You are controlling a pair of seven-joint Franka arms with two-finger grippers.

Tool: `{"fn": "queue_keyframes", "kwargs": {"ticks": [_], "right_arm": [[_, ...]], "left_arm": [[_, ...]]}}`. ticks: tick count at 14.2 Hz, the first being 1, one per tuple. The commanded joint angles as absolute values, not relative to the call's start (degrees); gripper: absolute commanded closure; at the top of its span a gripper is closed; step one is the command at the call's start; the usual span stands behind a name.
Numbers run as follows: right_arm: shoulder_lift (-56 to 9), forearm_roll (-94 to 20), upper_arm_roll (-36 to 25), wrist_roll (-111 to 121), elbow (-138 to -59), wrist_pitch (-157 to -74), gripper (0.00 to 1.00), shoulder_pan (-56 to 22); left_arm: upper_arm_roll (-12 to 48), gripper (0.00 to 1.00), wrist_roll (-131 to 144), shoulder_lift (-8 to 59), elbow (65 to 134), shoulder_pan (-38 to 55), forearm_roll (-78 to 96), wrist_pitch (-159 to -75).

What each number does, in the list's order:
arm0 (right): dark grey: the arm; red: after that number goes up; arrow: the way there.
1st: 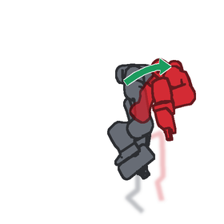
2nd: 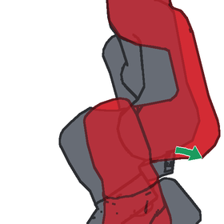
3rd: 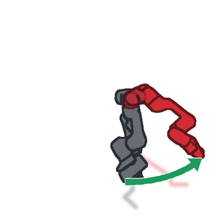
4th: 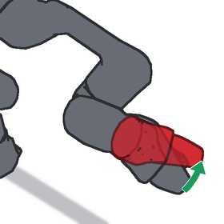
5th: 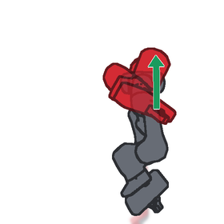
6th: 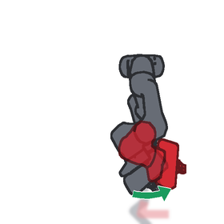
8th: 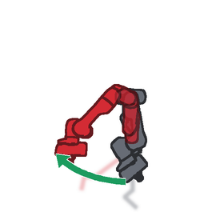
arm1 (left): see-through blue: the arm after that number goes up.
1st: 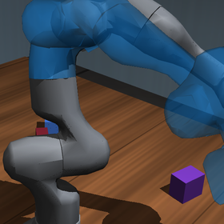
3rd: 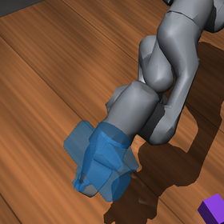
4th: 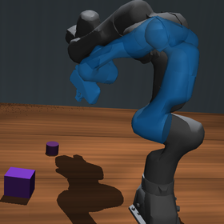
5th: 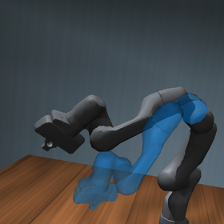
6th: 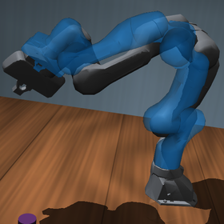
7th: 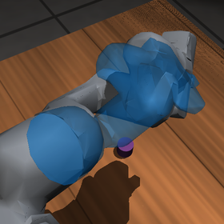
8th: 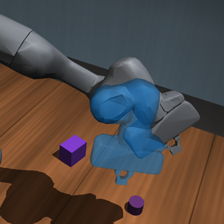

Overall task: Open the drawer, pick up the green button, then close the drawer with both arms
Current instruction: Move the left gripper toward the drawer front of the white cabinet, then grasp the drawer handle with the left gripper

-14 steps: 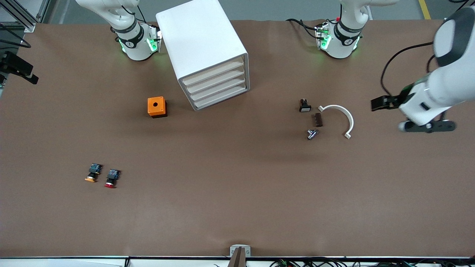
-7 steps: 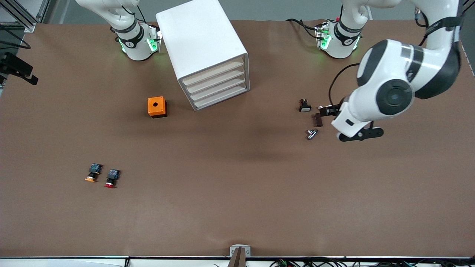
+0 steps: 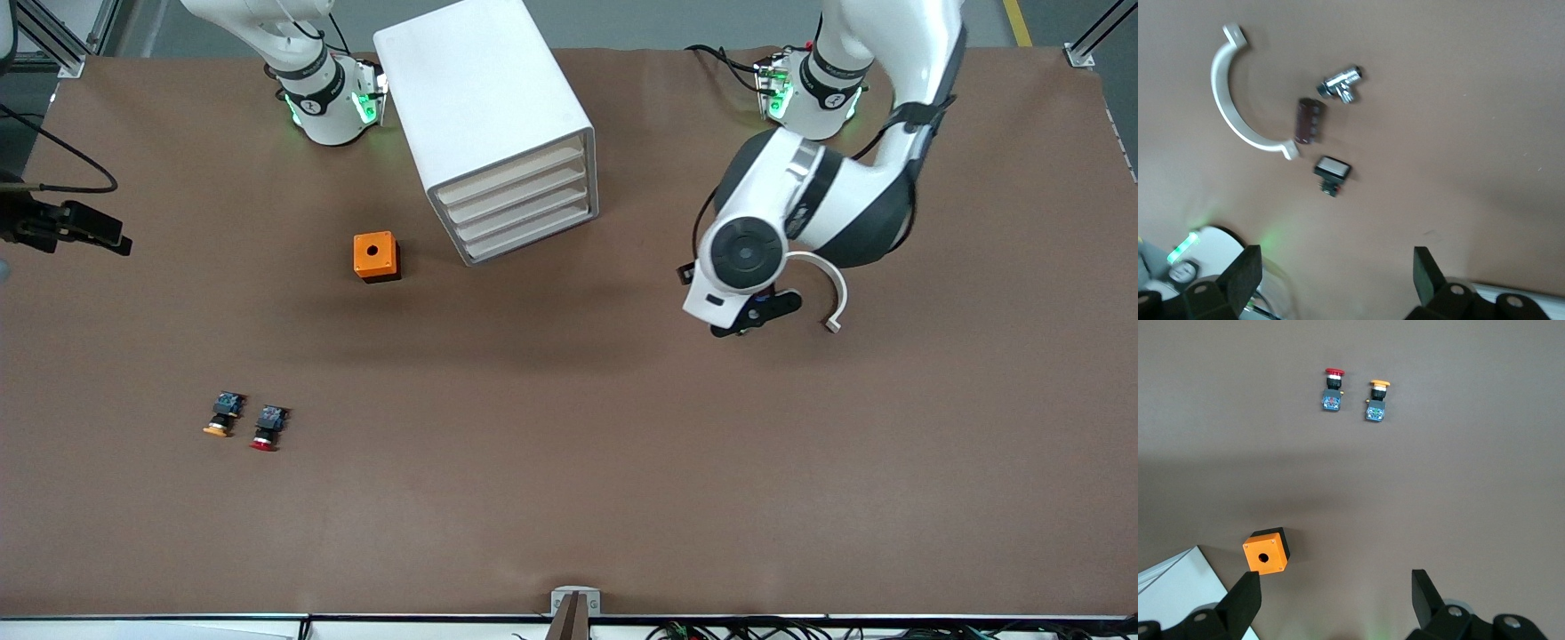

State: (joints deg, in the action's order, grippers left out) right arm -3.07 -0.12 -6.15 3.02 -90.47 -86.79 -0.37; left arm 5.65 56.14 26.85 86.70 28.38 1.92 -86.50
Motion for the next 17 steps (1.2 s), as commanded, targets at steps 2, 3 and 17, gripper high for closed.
{"fn": "queue_keyframes", "kwargs": {"ticks": [2, 3, 17], "right_arm": [[-6.14, 0.44, -6.50, 4.22, -89.21, -86.48, 0.00, -0.09], [-6.41, 0.44, -6.50, 4.22, -88.95, -86.40, 0.00, -0.09], [-6.50, -0.18, -6.24, 2.12, -88.95, -86.13, 0.00, -1.41]], "left_arm": [[5.54, 0.00, 74.56, 37.94, 74.04, 31.98, 8.68, -85.17], [5.54, 0.00, 78.71, 40.14, 71.22, 33.12, 10.01, -85.25], [5.19, 0.00, 112.05, 55.54, 68.38, 35.86, 45.77, -90.71]]}}
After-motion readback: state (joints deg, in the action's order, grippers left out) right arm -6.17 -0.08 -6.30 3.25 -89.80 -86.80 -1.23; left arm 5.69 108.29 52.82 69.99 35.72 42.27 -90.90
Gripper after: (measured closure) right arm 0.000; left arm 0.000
